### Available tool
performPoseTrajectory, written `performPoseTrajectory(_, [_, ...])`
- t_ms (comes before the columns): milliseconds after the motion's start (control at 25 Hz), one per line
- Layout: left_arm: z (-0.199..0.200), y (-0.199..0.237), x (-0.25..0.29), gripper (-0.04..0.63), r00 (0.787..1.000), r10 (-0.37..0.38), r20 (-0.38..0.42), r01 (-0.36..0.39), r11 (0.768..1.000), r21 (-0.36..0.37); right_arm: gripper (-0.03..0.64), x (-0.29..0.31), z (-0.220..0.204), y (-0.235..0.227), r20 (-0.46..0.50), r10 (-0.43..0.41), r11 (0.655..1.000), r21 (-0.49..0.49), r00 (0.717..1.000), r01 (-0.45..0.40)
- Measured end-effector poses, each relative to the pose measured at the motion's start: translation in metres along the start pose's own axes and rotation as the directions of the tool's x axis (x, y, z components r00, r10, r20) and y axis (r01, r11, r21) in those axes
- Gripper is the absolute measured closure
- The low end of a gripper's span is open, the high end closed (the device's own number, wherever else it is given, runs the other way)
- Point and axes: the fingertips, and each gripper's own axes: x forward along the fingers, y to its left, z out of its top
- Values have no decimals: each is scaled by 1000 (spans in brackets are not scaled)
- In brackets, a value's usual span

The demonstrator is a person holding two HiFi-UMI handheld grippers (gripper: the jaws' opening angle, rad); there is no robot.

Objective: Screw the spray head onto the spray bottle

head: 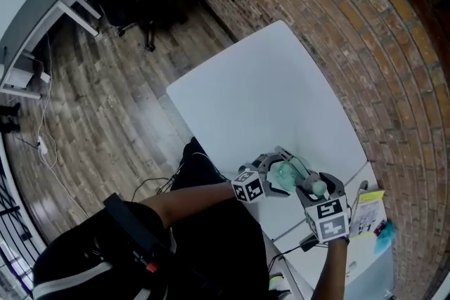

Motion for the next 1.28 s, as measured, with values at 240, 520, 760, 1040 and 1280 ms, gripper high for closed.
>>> performPoseTrajectory(240, [11, 1, -1, 54, 1000, 5, 11, -5, 1000, 30, 330, -10, 2, 4, -16, -17, 983, -181, 1000, 13])
performPoseTrajectory(520, [15, 1, 6, 54, 1000, 12, 5, -13, 999, 41, 331, -9, 5, 8, -150, 31, 865, -491, 988, -102])
performPoseTrajectory(760, [27, 3, 13, 54, 1000, 14, 19, -15, 999, 52, 334, -4, 7, 9, -197, 43, 846, -514, 980, -140])
performPoseTrajectory(1040, [31, 1, 18, 55, 1000, 11, 6, -11, 997, 81, 334, -3, 7, 12, -180, 28, 892, -440, 983, -106])
performPoseTrajectory(1280, [31, 1, 19, 61, 1000, 9, 6, -10, 997, 79, 333, -4, 8, 7, -126, 27, 953, -297, 992, -64])
